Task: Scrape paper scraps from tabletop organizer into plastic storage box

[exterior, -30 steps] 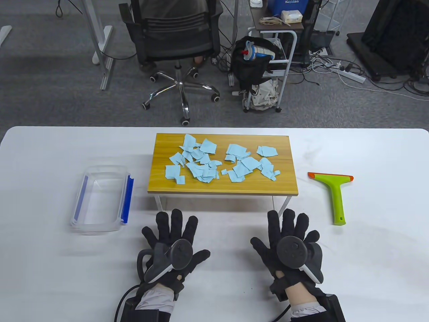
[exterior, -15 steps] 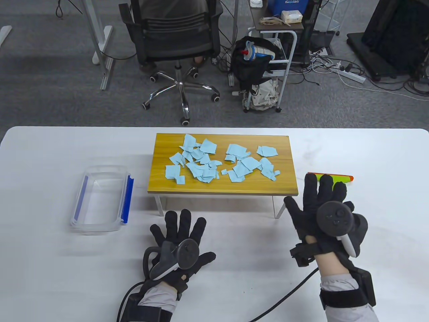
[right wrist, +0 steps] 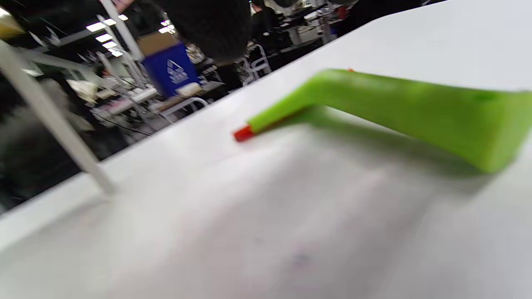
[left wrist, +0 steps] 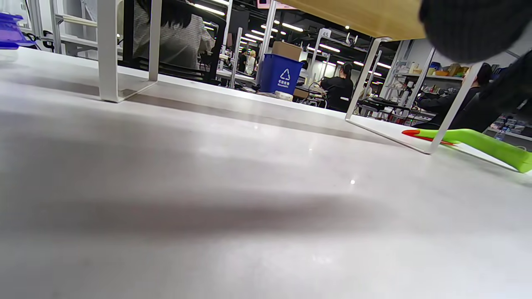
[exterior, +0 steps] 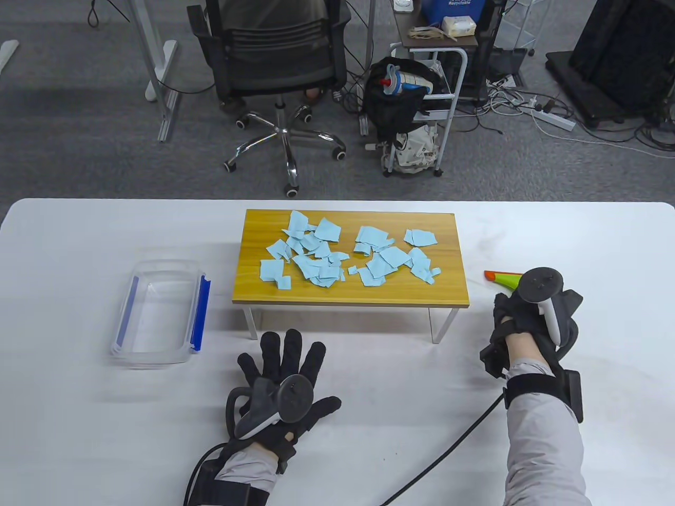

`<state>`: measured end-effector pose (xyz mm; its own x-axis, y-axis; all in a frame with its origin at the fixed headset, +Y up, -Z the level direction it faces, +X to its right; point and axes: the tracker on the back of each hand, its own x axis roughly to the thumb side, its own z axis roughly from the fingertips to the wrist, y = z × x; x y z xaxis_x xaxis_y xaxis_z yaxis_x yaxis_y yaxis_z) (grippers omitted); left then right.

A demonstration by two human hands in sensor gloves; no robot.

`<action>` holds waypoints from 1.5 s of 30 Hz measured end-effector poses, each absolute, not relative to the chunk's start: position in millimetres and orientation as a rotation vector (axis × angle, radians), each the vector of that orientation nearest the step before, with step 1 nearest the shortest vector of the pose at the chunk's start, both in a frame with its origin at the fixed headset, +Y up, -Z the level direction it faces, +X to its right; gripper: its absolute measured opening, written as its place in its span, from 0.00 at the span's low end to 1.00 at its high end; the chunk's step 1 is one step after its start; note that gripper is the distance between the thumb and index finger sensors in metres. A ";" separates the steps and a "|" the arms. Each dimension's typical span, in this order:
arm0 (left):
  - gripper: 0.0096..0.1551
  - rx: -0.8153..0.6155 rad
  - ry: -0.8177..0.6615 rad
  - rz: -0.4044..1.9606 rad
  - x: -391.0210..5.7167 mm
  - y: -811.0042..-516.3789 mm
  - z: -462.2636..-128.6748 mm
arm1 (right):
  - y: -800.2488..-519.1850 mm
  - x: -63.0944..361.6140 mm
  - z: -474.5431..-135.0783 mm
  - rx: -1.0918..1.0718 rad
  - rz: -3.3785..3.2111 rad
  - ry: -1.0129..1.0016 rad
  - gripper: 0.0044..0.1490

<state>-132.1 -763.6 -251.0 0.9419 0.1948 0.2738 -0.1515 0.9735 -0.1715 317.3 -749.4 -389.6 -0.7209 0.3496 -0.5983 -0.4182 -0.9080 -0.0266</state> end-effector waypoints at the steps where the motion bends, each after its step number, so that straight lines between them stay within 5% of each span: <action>1: 0.59 -0.149 -0.295 0.181 -132.2 -763.0 -251.0 | -758.1 319.1 -392.1 -0.916 2.610 0.196 0.45; 10: 0.58 -0.171 -0.296 0.194 -132.3 -763.1 -252.5 | -786.0 317.9 -410.8 -1.097 2.863 0.299 0.44; 16: 0.57 -0.170 -0.284 0.192 -133.4 -762.5 -253.3 | -784.2 324.6 -412.4 -1.118 2.769 0.322 0.47; 21: 0.55 -0.159 -0.272 0.190 -135.1 -759.8 -253.1 | -772.9 332.7 -400.7 -1.095 2.675 0.189 0.40; 31: 0.55 -0.143 -0.257 0.182 -137.4 -758.0 -253.6 | -661.0 316.6 -370.2 -0.715 2.443 -0.196 0.37; 39: 0.55 -0.156 -0.246 0.143 -138.5 -763.0 -255.5 | -558.3 223.0 -355.4 -0.098 2.590 -0.324 0.35; 45: 0.55 -0.180 -0.246 0.142 -138.1 -765.8 -256.7 | -529.8 125.1 -362.0 0.280 2.825 -0.308 0.34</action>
